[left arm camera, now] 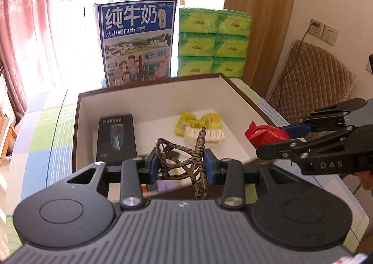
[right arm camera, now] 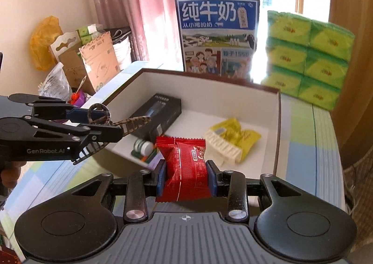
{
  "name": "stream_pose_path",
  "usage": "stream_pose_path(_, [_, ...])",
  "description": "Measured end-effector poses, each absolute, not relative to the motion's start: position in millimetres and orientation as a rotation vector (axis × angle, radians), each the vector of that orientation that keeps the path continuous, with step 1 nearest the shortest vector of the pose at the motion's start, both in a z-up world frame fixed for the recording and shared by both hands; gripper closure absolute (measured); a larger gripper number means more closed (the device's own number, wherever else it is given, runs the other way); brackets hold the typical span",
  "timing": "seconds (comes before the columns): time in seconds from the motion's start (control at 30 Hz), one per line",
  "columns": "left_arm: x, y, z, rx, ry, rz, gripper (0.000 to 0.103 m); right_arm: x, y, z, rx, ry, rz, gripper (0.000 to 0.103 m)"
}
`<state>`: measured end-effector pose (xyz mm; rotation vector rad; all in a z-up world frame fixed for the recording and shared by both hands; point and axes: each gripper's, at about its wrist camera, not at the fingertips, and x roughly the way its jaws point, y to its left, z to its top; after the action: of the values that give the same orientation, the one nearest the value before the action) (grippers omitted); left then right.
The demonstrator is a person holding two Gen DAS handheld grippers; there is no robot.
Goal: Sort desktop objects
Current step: 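Carry the cord and red packet over the brown box with both tools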
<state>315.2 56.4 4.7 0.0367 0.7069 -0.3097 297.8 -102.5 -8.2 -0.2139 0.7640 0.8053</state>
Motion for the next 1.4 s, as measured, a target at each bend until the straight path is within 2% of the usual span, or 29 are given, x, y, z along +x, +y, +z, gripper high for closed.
stream_pose_path(0.3, [366,56,2,0.045,0.729,-0.308,0.069,340,-83,-6,-0.256,0.75,0.787,0.07])
stream_pose_path(0.67, [439,62,-14,0.036,0.822,-0.279,0.069,402,-59,-31,-0.301,0.815,0.731,0.07])
stream_pose_path(1.03, [502,46,-53,0.069,0.916,-0.259,0.069,449,-35,-64,-0.357,0.882,0.68,0.07])
stream_pose_path(1.4, [534,31,-85,0.107,0.961,-0.261,0.069,474,-29,-85,-0.342,0.938,0.652,0.07])
